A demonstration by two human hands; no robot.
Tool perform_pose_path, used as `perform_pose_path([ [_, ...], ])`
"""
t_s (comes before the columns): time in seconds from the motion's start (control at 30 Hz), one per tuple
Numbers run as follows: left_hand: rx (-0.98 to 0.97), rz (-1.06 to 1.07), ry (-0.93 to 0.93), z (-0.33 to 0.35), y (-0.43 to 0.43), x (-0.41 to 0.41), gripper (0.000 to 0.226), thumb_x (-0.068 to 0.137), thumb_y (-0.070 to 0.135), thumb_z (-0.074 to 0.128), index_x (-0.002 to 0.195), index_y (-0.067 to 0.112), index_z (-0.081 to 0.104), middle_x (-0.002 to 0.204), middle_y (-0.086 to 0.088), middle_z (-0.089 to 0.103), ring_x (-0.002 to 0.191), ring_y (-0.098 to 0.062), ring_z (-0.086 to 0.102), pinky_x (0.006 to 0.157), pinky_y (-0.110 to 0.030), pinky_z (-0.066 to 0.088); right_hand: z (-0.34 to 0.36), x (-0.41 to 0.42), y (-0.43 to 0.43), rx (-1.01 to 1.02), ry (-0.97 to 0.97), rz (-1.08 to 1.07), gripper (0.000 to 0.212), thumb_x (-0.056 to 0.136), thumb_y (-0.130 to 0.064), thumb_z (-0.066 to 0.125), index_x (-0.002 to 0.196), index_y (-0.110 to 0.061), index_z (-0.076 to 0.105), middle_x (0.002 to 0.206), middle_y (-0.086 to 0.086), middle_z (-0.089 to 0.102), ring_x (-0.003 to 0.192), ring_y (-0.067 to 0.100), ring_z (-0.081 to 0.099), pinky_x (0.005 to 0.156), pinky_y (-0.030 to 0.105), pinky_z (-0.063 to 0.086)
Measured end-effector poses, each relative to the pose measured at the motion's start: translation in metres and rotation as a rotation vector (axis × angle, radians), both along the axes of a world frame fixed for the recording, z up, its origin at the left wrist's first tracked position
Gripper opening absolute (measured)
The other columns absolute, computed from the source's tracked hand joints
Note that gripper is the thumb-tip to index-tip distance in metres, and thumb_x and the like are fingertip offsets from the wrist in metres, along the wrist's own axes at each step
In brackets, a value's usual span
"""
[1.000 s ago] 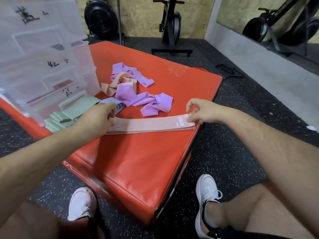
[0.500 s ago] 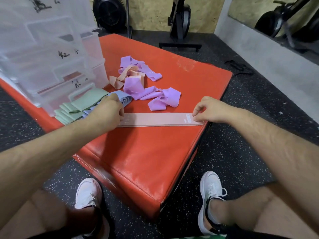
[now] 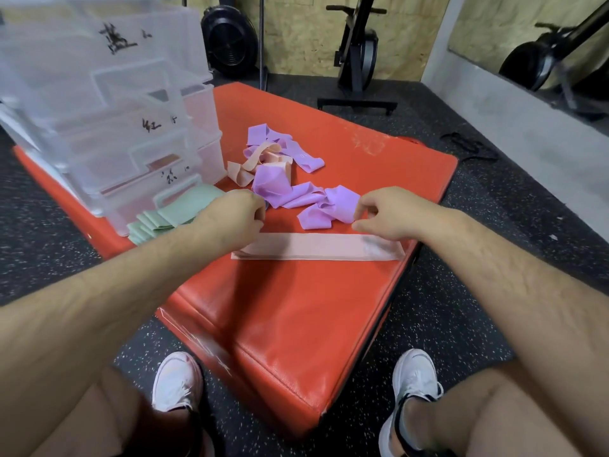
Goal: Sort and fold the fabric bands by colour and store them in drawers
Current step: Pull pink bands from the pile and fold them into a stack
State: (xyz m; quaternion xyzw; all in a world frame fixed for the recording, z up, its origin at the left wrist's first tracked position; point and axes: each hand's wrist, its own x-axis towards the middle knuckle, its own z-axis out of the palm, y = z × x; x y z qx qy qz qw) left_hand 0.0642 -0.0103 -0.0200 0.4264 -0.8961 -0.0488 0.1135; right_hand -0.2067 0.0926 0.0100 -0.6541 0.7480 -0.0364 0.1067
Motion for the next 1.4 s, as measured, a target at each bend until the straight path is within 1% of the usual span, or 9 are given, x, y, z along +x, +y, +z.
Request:
perform_pose_path([
  [0.13, -0.071, -0.004, 0.055, 0.011, -0.02, -0.015, 0.016, 0.088, 0.015, 0.061, 0.097, 0.005, 0.069, 0.102, -0.015, 0.062, 0.095, -0.036, 0.059, 0.077, -0.035, 0.047, 0.013, 0.036, -0.032, -0.084, -0.119, 0.061, 0.013, 0.091, -0.037, 0.065, 0.099, -0.027, 0.071, 0.081, -0.012, 0.059, 0.073, 0.012, 0.053, 0.058, 0.022, 0.036],
  [0.23, -0.062, 0.091, -0.025, 0.018, -0.042, -0.022, 0.031, 0.083, 0.018, 0.063, 0.113, 0.009, 0.065, 0.113, -0.017, 0.057, 0.105, -0.039, 0.056, 0.087, -0.041, 0.049, 0.016, 0.059, -0.059, -0.093, -0.13, 0.093, 0.015, 0.092, -0.023, 0.057, 0.098, -0.024, 0.071, 0.08, -0.011, 0.059, 0.061, 0.006, 0.05, 0.054, 0.019, 0.037],
  [0.4, 0.005, 0.288, -0.217, 0.013, -0.083, -0.037, 0.043, 0.088, 0.032, 0.062, 0.125, 0.013, 0.054, 0.123, -0.014, 0.052, 0.117, -0.035, 0.051, 0.093, -0.043, 0.046, 0.006, 0.085, -0.099, -0.086, -0.164, 0.037, 0.019, 0.087, -0.019, 0.053, 0.093, -0.023, 0.071, 0.094, -0.002, 0.071, 0.086, 0.025, 0.065, 0.078, 0.038, 0.056],
  [0.67, 0.181, 0.291, -0.203, 0.003, -0.115, -0.047, 0.039, 0.088, 0.029, 0.059, 0.124, 0.014, 0.052, 0.116, -0.013, 0.059, 0.103, -0.033, 0.062, 0.086, -0.04, 0.052, 0.001, 0.09, -0.129, -0.044, -0.127, -0.006, 0.025, 0.085, -0.02, 0.052, 0.101, -0.028, 0.07, 0.1, -0.002, 0.071, 0.089, 0.025, 0.067, 0.08, 0.036, 0.057],
  [0.83, 0.125, 0.283, -0.159, 0.006, -0.116, -0.05, 0.04, 0.09, 0.018, 0.057, 0.128, 0.007, 0.048, 0.126, -0.014, 0.052, 0.113, -0.031, 0.058, 0.091, -0.039, 0.047, 0.0, 0.09, -0.134, -0.055, -0.168, -0.028, 0.027, 0.086, -0.019, 0.051, 0.106, -0.027, 0.067, 0.102, -0.003, 0.071, 0.084, 0.025, 0.07, 0.08, 0.037, 0.058],
  [1.13, -0.009, 0.079, 0.289, 0.038, -0.104, -0.043, 0.048, 0.084, -0.001, 0.056, 0.132, 0.004, 0.049, 0.135, -0.012, 0.047, 0.112, -0.032, 0.055, 0.089, -0.037, 0.045, 0.009, 0.089, -0.127, -0.24, -0.283, -0.067, 0.032, 0.086, -0.017, 0.046, 0.111, -0.025, 0.065, 0.108, -0.001, 0.068, 0.096, 0.026, 0.062, 0.085, 0.042, 0.054],
  [1.23, -0.043, -0.052, 0.437, 0.054, -0.096, -0.045, 0.051, 0.084, -0.001, 0.063, 0.133, 0.003, 0.05, 0.133, -0.012, 0.05, 0.118, -0.028, 0.054, 0.097, -0.034, 0.044, 0.014, 0.081, -0.122, -0.367, -0.404, -0.056, 0.047, 0.091, -0.014, 0.051, 0.137, -0.02, 0.053, 0.135, 0.002, 0.057, 0.118, 0.024, 0.057, 0.101, 0.039, 0.046],
  [1.3, -0.066, -0.114, 0.539, 0.065, -0.089, -0.047, 0.052, 0.082, -0.011, 0.053, 0.132, 0.002, 0.051, 0.132, -0.013, 0.052, 0.122, -0.024, 0.053, 0.102, -0.026, 0.04, 0.02, 0.077, -0.118, -0.472, -0.468, -0.031, 0.058, 0.092, -0.014, 0.052, 0.149, -0.022, 0.042, 0.146, 0.0, 0.048, 0.125, 0.024, 0.053, 0.108, 0.041, 0.042],
  [1.4, -0.137, -0.26, 0.646, 0.081, -0.071, -0.053, 0.062, 0.073, -0.018, 0.037, 0.13, 0.001, 0.053, 0.129, -0.007, 0.054, 0.122, -0.011, 0.05, 0.106, -0.02, 0.038, 0.032, 0.071, -0.11, -0.647, -0.585, -0.003, 0.056, 0.094, -0.02, 0.056, 0.148, -0.028, 0.044, 0.146, -0.008, 0.049, 0.125, 0.02, 0.053, 0.108, 0.035, 0.043],
])
